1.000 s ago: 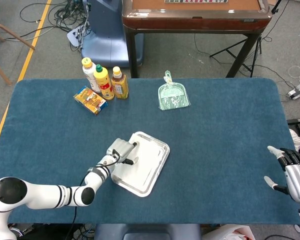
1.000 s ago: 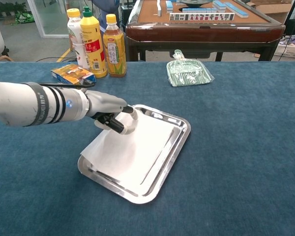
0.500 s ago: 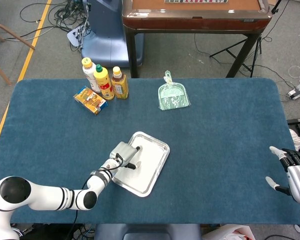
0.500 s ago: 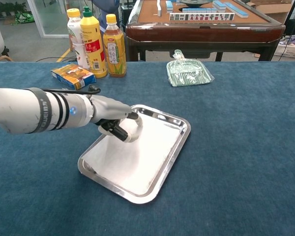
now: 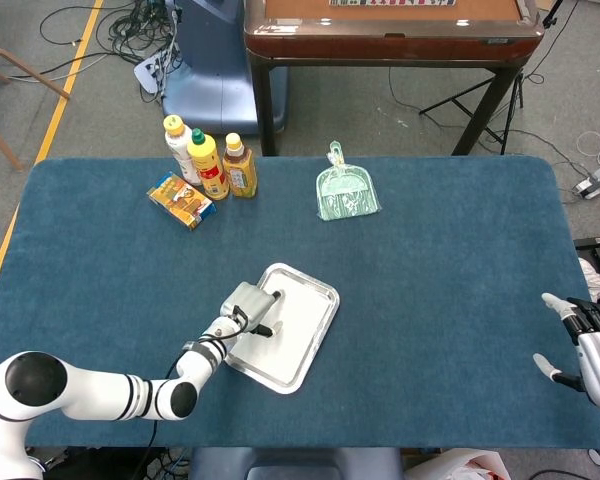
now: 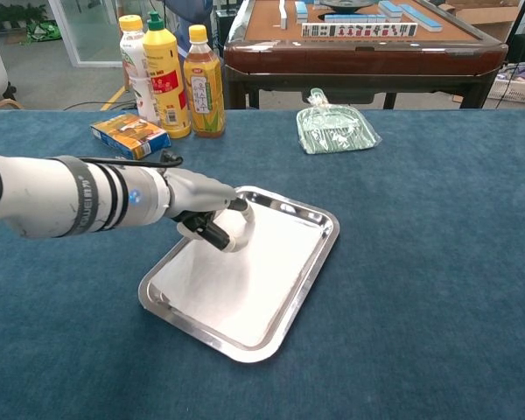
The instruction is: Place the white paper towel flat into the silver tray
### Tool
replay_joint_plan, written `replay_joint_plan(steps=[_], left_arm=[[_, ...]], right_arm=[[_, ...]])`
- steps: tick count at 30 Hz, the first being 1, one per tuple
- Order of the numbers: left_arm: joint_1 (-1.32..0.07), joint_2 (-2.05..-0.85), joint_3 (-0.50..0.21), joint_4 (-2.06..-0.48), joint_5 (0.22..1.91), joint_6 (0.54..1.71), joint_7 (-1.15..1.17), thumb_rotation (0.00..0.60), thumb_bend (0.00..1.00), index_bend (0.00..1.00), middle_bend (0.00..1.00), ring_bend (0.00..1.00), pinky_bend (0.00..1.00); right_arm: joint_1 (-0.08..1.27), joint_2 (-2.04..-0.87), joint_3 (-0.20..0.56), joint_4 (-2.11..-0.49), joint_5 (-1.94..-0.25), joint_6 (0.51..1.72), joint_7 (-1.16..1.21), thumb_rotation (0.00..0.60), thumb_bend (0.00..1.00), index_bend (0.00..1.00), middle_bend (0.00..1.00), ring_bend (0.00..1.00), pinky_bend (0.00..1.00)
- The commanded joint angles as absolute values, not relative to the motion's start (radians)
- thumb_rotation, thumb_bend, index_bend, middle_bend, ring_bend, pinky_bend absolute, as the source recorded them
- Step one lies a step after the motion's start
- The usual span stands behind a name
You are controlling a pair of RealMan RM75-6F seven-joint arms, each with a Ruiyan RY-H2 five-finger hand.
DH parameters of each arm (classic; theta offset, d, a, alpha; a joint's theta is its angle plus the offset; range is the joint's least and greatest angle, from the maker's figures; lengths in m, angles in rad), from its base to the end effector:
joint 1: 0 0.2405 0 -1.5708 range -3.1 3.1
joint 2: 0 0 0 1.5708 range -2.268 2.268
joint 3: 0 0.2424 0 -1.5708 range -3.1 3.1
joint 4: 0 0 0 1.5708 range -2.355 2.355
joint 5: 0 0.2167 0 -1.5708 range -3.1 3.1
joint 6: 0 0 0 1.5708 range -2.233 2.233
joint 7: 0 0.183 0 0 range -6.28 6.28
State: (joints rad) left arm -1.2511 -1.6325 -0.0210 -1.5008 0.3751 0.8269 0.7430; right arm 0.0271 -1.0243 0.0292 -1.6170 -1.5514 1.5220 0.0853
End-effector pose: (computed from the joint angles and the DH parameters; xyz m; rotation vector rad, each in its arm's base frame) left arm -0.0629 0.3691 -0.1129 -2.1688 -0.8928 -0.4659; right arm -0.3104 -0.1977 0.1748 1.3856 -0.9024 0.8973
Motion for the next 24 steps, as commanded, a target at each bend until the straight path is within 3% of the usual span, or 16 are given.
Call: replay_joint_plan(steps=[1, 10, 19, 24], left_arm=[[-1.253, -1.635, -0.023, -1.5, 0.373, 0.828, 0.743, 0.193, 0.39, 0.12, 1.0, 1.0, 1.0], [-1.256, -1.641, -0.031, -1.5, 0.376, 0.832, 0.739, 0.198, 0.39, 0.12, 1.0, 1.0, 1.0], [-1.209, -1.566, -0.055, -1.585, 0.437, 0.887, 0.672, 0.199, 0.39, 0.12, 1.0, 1.0, 1.0], [-1.134, -1.487, -0.059, -1.66, 0.544, 0.974, 0.597, 0.209, 0.39, 0.12, 0.95, 0.92, 1.0]], right_arm=[[0.026, -1.024, 0.029, -1.617, -1.551, 1.523, 0.085, 0.6, 0.2, 0.18, 0.26, 0.16, 0.17], [0.018, -1.021, 0.028, -1.616, -1.55, 1.531, 0.089, 0.6, 0.2, 0.18, 0.26, 0.16, 0.17], [0.026, -1.021, 0.031, -1.617, -1.559, 1.526, 0.09, 0.6, 0.2, 0.18, 0.26, 0.16, 0.17], [0.03, -1.02, 0.033, -1.62, -1.565, 1.527, 0.089, 0.6, 0.2, 0.18, 0.26, 0.16, 0.17]])
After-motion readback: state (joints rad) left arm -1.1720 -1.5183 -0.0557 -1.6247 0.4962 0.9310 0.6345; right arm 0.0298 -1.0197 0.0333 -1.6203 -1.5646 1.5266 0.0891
